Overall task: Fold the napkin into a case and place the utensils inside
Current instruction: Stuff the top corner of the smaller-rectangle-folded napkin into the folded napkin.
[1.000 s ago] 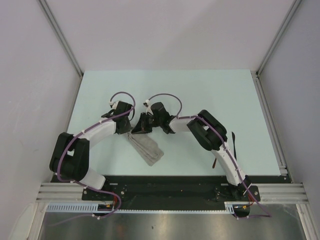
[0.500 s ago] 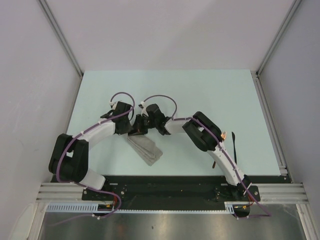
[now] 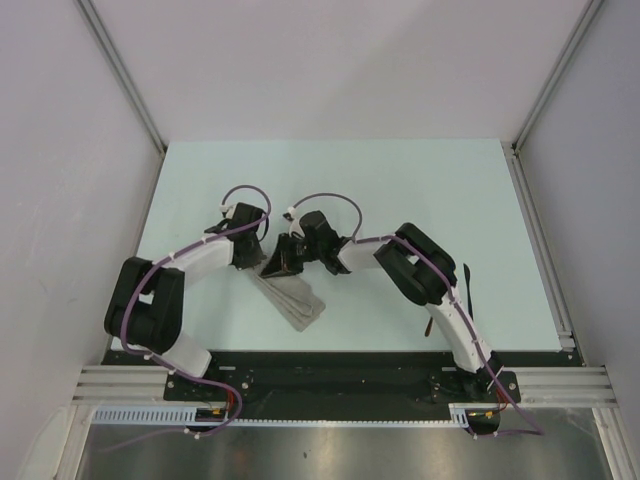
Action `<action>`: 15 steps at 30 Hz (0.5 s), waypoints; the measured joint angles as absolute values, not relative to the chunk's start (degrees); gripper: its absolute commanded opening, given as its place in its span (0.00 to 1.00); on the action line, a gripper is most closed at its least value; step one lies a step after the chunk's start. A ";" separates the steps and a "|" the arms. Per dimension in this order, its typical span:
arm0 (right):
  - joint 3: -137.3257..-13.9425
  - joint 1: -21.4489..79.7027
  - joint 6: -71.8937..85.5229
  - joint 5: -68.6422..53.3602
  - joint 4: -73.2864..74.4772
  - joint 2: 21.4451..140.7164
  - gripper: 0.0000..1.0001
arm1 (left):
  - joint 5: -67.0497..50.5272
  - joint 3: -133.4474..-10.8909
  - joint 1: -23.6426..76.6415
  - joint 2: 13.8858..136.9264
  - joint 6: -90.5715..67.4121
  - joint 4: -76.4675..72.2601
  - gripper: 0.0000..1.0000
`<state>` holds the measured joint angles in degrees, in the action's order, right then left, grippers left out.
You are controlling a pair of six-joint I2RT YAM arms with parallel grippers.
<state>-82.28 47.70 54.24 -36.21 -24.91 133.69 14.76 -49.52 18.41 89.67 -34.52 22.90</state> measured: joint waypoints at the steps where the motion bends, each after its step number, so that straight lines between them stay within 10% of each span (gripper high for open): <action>1: -81.65 47.55 53.89 -36.58 -24.29 132.75 0.19 | 14.61 -49.47 18.41 89.43 -34.52 22.90 0.00; 15: -82.08 48.10 51.90 -36.67 -23.14 133.80 0.18 | 10.96 -48.62 18.61 87.18 -34.50 22.63 0.00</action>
<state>-82.08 48.10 51.90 -36.67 -23.14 133.80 10.96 -48.62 18.61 87.18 -34.50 22.63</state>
